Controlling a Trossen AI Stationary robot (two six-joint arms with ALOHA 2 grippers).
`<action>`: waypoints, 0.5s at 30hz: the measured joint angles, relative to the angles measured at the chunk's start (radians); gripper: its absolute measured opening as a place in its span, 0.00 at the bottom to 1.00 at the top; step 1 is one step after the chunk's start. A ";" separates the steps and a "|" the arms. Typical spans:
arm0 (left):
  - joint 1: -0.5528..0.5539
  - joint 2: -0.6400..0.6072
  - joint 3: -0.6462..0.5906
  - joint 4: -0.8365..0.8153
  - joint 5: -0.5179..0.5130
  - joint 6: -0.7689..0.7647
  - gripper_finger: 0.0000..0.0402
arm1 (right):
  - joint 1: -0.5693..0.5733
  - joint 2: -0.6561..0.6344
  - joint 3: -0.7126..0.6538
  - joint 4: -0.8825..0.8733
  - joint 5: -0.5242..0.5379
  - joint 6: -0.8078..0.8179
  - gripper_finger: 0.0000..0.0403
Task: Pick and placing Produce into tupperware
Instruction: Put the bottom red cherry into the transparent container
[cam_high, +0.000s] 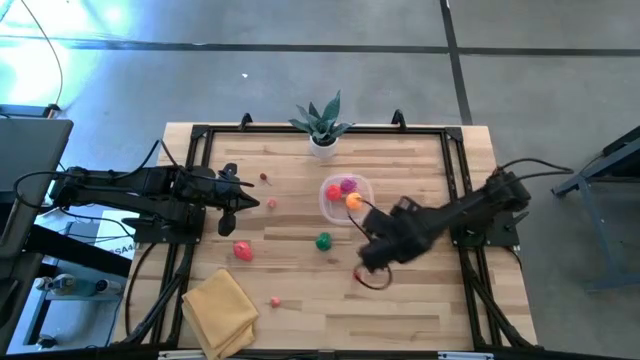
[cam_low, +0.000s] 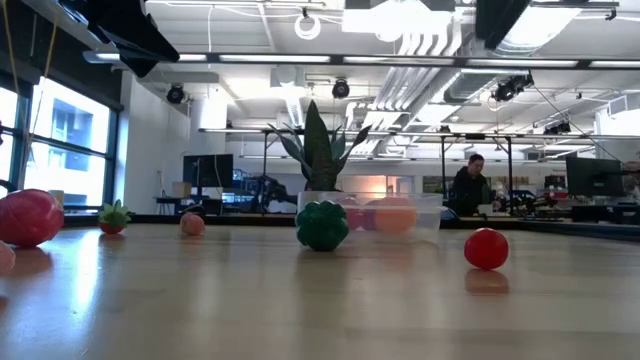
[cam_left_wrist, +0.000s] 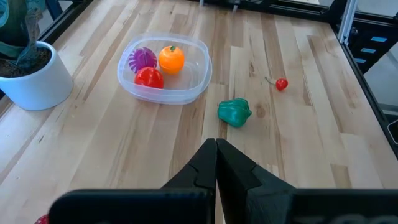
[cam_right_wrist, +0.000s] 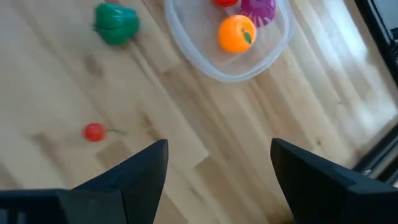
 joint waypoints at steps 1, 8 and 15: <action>0.000 0.000 0.000 0.000 0.000 0.000 0.00 | 0.025 -0.008 0.000 0.000 0.006 0.030 0.68; 0.000 0.000 0.000 0.000 0.000 0.000 0.00 | 0.166 -0.023 -0.012 0.005 0.062 0.197 0.66; 0.000 0.000 0.000 0.000 0.000 0.000 0.00 | 0.243 -0.122 -0.352 0.197 0.039 0.372 0.62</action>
